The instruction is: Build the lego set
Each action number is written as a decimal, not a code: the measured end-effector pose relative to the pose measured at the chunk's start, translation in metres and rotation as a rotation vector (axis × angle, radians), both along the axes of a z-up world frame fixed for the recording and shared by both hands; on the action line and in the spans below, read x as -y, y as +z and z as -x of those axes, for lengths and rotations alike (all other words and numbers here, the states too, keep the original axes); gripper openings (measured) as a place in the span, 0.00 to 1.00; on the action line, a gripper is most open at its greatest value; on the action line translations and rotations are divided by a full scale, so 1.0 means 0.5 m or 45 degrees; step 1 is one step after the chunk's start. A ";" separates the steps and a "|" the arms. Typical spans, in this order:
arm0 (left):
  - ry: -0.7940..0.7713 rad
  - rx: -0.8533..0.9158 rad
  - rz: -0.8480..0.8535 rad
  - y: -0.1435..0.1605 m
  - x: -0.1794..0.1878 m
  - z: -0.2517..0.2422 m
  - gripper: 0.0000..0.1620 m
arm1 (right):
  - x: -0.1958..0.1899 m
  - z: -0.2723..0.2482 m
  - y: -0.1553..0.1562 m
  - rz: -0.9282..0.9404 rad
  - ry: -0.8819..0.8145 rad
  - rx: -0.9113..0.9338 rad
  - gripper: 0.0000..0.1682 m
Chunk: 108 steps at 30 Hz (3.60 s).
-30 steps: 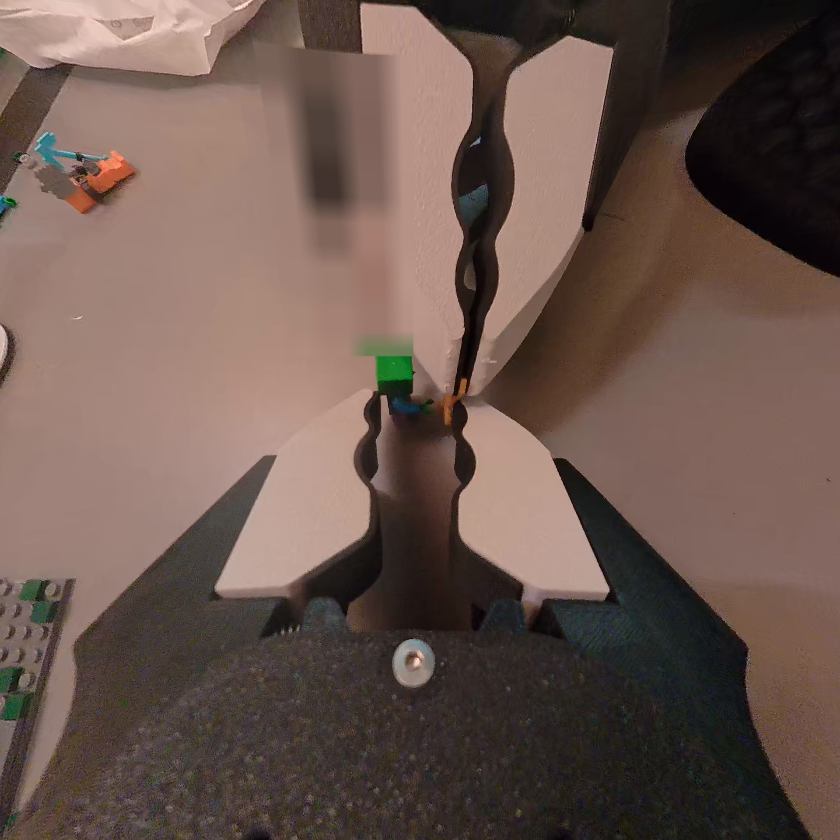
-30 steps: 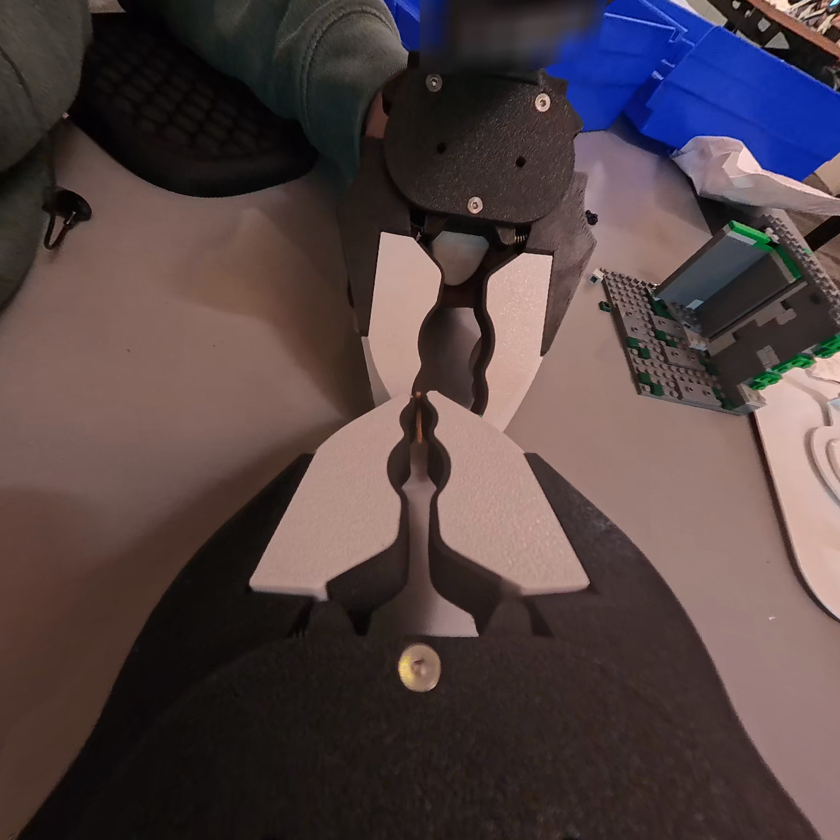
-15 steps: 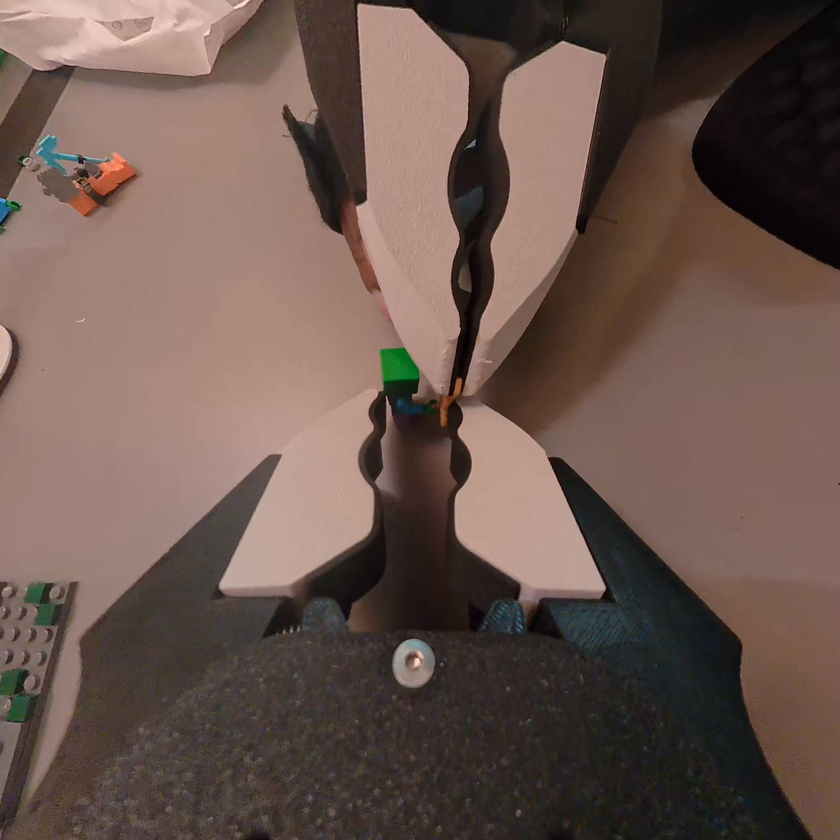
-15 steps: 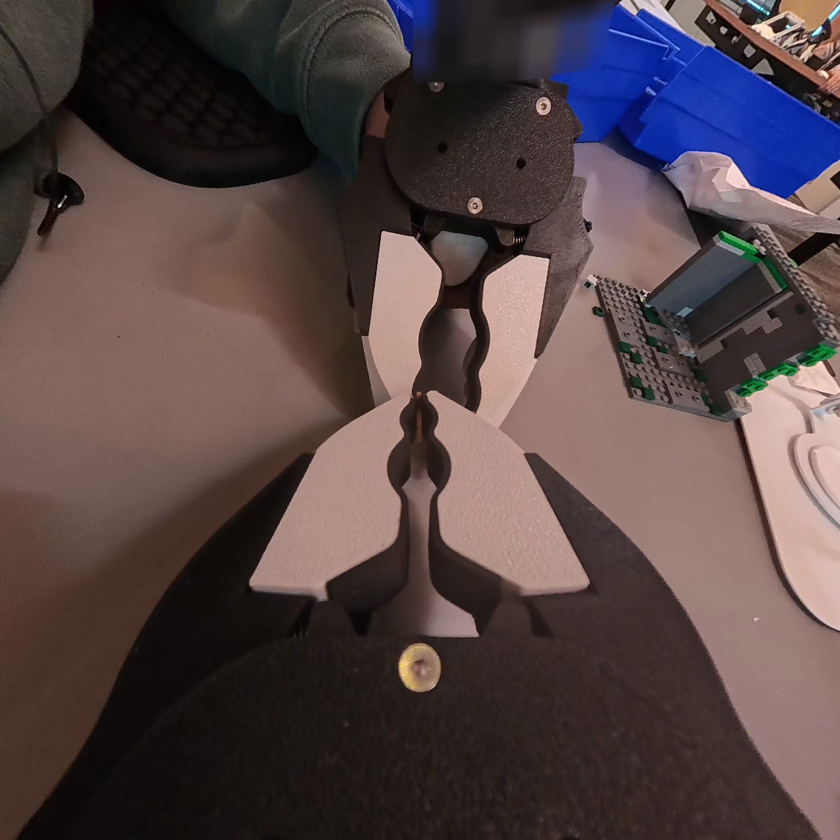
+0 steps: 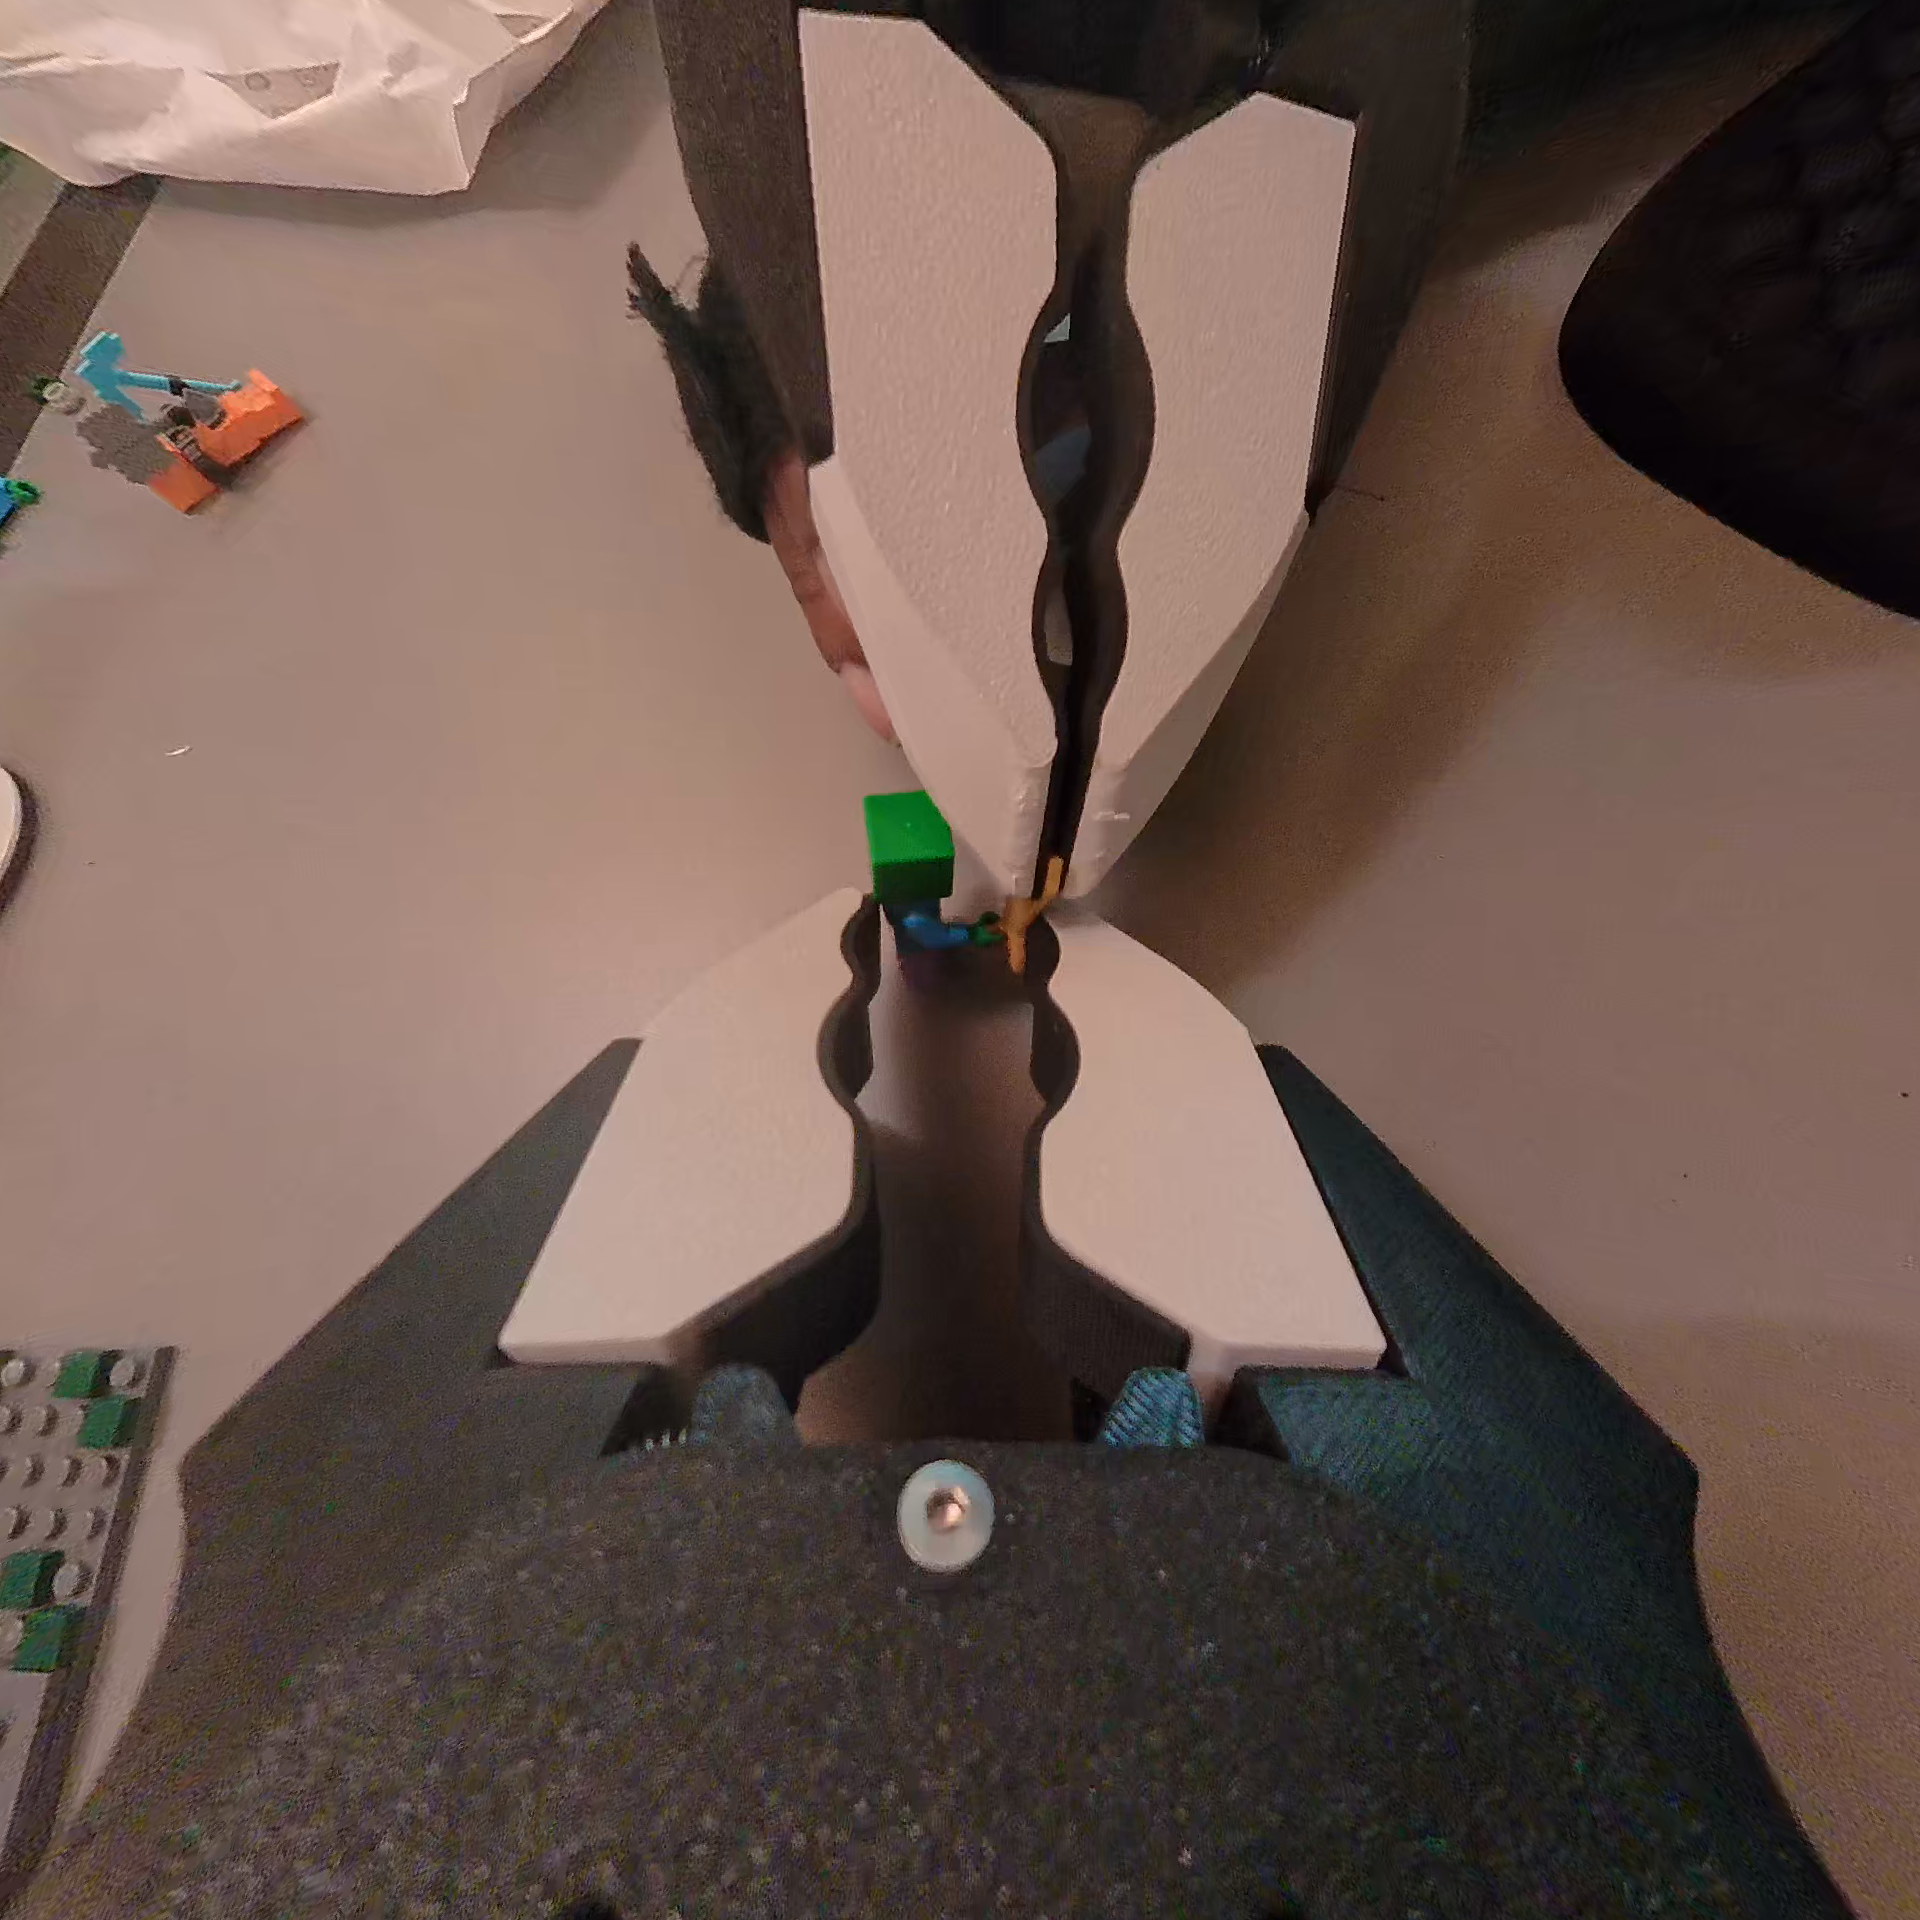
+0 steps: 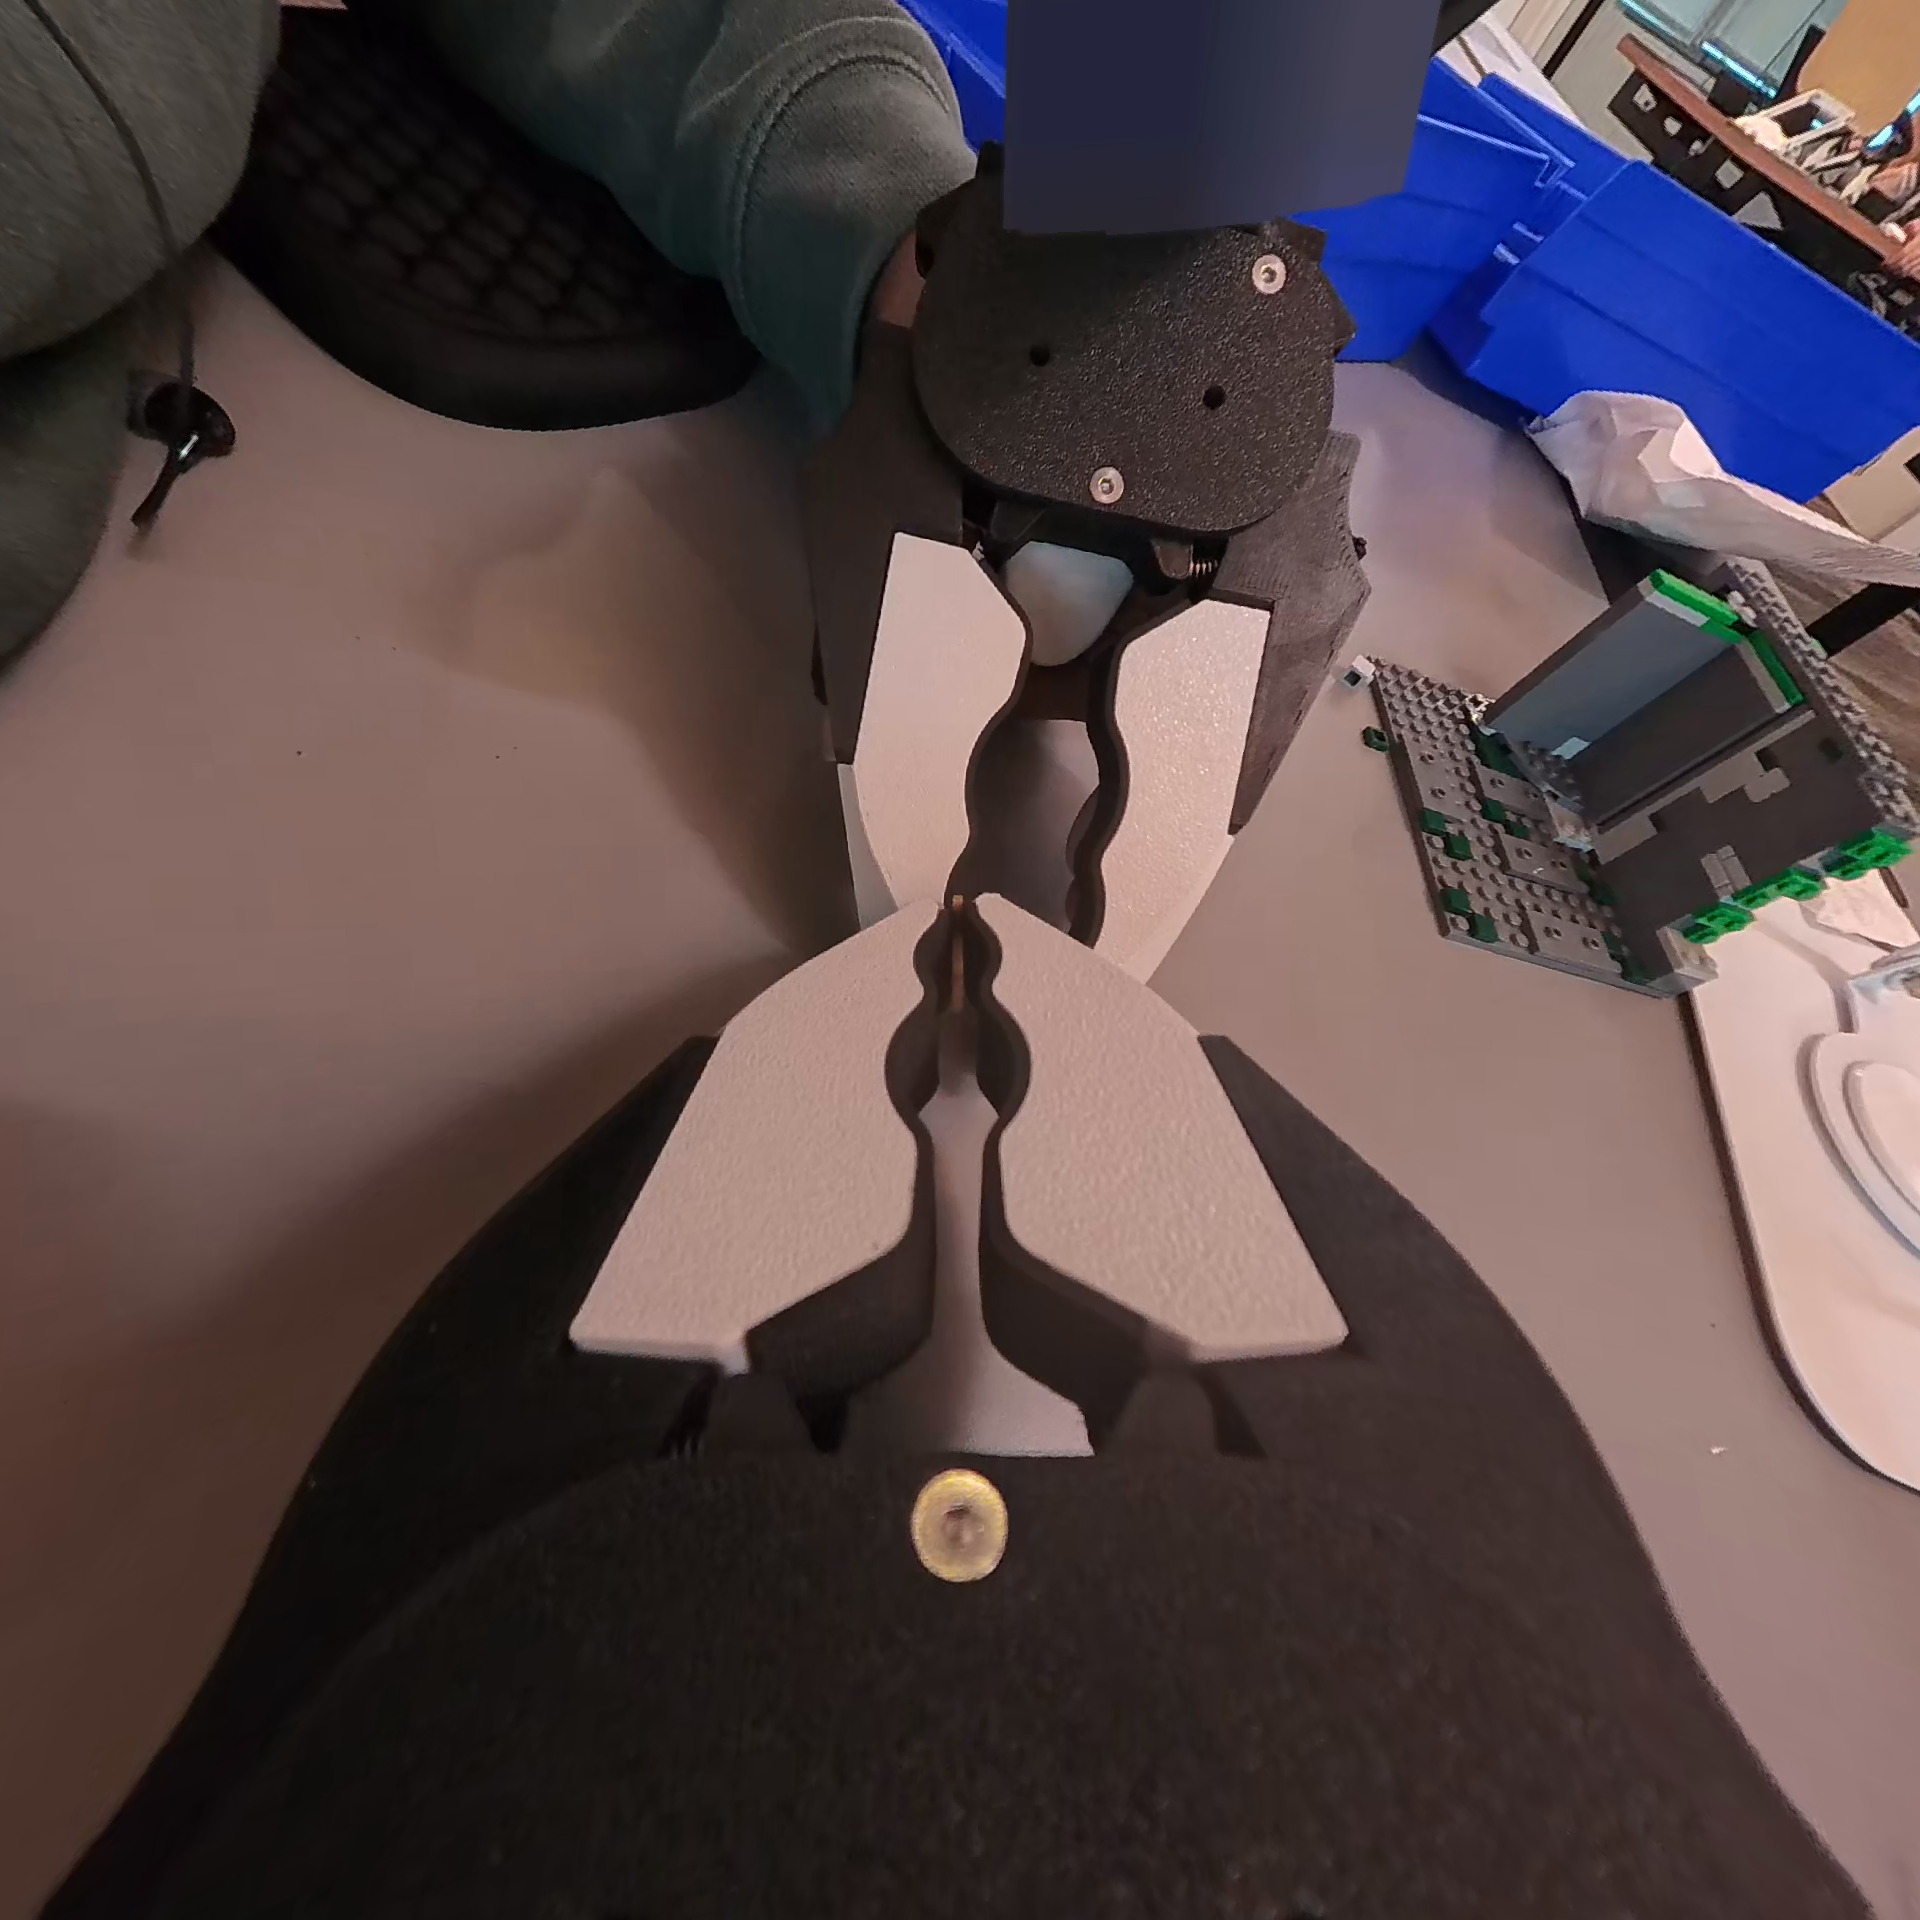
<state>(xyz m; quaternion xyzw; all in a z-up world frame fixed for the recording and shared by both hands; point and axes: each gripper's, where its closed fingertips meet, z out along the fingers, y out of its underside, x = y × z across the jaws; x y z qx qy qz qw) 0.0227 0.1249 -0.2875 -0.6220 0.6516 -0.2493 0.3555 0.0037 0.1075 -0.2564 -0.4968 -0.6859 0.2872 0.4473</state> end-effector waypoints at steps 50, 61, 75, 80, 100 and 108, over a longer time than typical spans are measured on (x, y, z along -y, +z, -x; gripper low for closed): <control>-0.122 0.469 0.274 0.157 0.052 0.018 0.08 | 0.004 0.003 0.112 0.425 -0.153 -0.270 0.08; -0.158 0.424 -0.041 0.155 0.067 0.026 0.06 | 0.027 0.010 0.112 0.231 -0.126 -0.217 0.07; -0.142 0.360 -0.252 0.153 0.070 0.032 0.06 | 0.034 0.015 0.111 0.176 -0.115 -0.222 0.06; -0.146 0.311 -0.289 0.150 0.071 0.035 0.06 | 0.036 0.017 0.108 0.216 -0.114 -0.232 0.06; -0.037 0.363 -0.295 0.148 0.044 0.038 0.08 | 0.002 0.002 0.121 0.573 -0.185 -0.366 0.06; 0.011 0.316 -0.313 0.131 0.028 0.041 0.02 | -0.013 -0.001 0.103 0.738 -0.230 -0.349 0.06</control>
